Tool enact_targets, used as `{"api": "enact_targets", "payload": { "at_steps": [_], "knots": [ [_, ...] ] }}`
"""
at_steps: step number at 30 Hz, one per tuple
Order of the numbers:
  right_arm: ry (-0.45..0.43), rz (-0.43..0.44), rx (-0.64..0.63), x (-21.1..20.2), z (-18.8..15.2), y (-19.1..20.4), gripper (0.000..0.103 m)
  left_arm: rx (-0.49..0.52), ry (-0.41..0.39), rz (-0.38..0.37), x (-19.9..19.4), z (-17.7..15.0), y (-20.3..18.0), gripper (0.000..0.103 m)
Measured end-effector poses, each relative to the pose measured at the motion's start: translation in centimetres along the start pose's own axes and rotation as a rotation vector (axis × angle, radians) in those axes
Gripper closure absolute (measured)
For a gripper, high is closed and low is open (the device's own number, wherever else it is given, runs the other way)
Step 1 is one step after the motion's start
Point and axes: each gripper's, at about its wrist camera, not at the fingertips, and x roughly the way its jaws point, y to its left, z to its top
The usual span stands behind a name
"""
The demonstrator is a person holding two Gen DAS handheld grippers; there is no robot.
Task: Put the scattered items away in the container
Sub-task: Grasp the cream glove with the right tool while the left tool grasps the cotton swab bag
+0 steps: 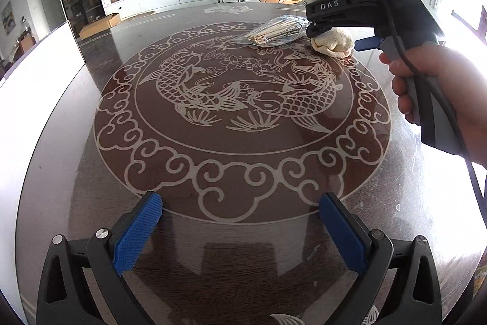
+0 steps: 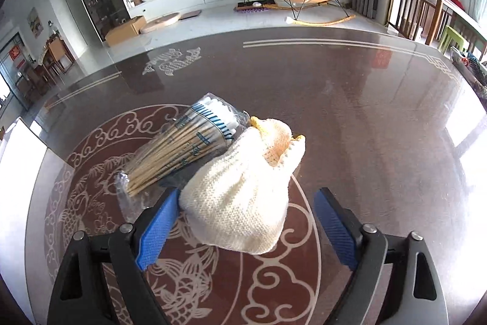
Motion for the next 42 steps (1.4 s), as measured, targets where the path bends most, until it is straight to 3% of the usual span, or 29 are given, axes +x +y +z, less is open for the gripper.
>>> {"api": "enact_targets", "payload": {
  "at_steps": [1,2,7,10,13,20,25,28,30,32,34,38,42],
  "knots": [
    [-0.002,0.002,-0.014,0.0,-0.3,-0.2,0.055,0.0,0.0,0.0,0.0,0.0,0.0,0.0],
    [-0.007,-0.008,-0.031,-0.3,-0.7,-0.4,0.062,0.0,0.0,0.0,0.0,0.0,0.0,0.0],
    [-0.039,0.02,-0.13,-2.9,-4.8,-3.5,0.062,-0.008,0.001,0.013,-0.2,-0.1,-0.3,0.0],
    [-0.054,0.021,-0.155,-5.3,-8.3,-5.7,0.061,0.053,0.044,-0.063,0.0,1.1,-0.4,0.0],
    [-0.067,0.047,-0.12,-6.9,-10.6,-8.0,0.06,0.12,0.015,-0.199,0.3,5.3,-0.3,0.0],
    [-0.091,0.079,-0.066,-8.1,-12.7,-9.4,0.059,0.284,-0.021,-0.241,4.7,19.6,-3.1,0.0],
    [-0.09,0.086,-0.061,-8.3,-12.4,-9.4,0.059,0.338,0.075,-0.286,10.9,24.2,-6.4,0.0],
    [-0.09,0.093,-0.056,-8.3,-12.3,-9.5,0.059,0.374,0.102,-0.223,13.6,24.4,-7.9,0.0],
    [-0.09,0.102,-0.049,-8.3,-12.4,-9.6,0.059,0.39,0.13,-0.232,14.9,24.1,-8.5,0.003],
    [-0.091,0.106,-0.047,-8.4,-12.5,-9.7,0.059,0.375,0.115,-0.229,15.0,23.8,-8.7,0.036],
    [-0.09,0.103,-0.049,-8.4,-12.5,-9.7,0.059,0.32,0.099,-0.192,14.8,24.0,-8.3,0.053],
    [-0.09,0.106,-0.047,-8.6,-12.4,-9.8,0.059,0.276,0.067,-0.133,13.6,22.5,-7.5,0.059],
    [-0.091,0.102,-0.056,-8.8,-12.1,-9.5,0.059,0.206,0.034,-0.119,9.9,17.5,-4.8,0.059]
  ]
}}
